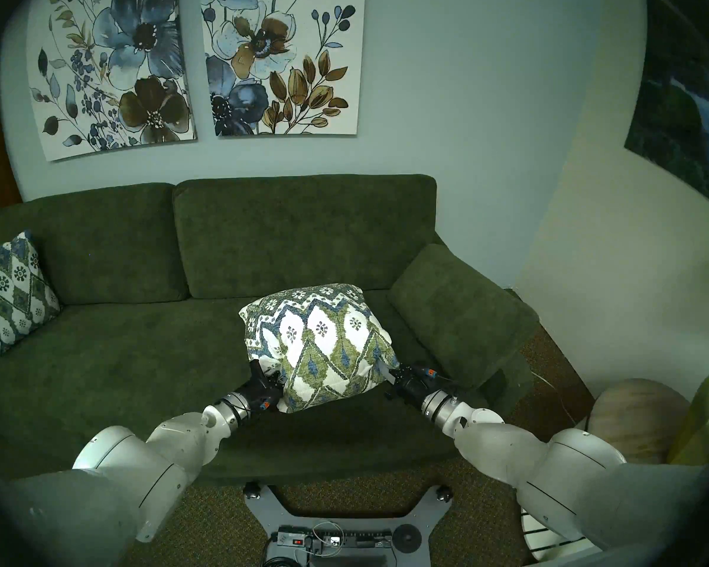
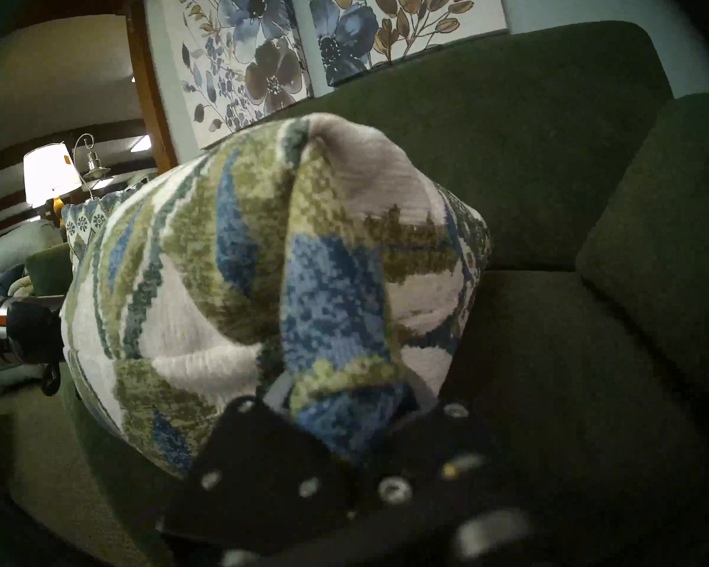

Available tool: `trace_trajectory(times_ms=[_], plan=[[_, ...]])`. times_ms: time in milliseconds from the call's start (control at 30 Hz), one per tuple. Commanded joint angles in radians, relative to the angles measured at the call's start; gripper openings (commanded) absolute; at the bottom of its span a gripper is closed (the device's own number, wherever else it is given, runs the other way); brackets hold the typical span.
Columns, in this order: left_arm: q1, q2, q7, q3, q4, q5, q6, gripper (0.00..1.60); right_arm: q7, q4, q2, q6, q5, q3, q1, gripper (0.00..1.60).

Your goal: Fluff a cushion

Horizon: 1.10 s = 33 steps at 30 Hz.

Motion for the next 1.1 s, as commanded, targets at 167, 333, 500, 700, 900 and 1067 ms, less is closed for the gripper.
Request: trace_trajectory(times_ms=[167,333,500,700,900,1067], plan=[[-0.014,-0.049,-0.015,0.0,0.0,-0.003,0.024,0.0,0.029,-0.028,-0.042,-0.073,-0.008,0.007,0.03,0.0],[-0.023,-0.052,0.018,0.014,-0.041,0.009,-0.003,1.6,0.034,-0.018,-0.067,-0.111,-0.017,0.003,0.008,0.0],[0.006,-0.038,0.089,0.029,-0.094,0.019,-0.067,1.6,0.03,-0.011,-0.085,-0.119,-0.023,0.001,0.009,0.0],[0.083,-0.003,0.148,0.034,-0.094,0.018,-0.079,1.6,0.018,-0.006,-0.106,-0.115,-0.029,-0.006,0.016,0.0],[0.181,-0.003,0.165,0.053,-0.04,0.024,-0.079,1.6,0.008,-0.005,-0.133,-0.108,-0.031,-0.018,0.025,0.0],[0.23,-0.009,0.18,0.07,-0.005,0.027,-0.079,1.6,0.006,-0.009,-0.156,-0.107,-0.036,-0.03,0.035,0.0]])
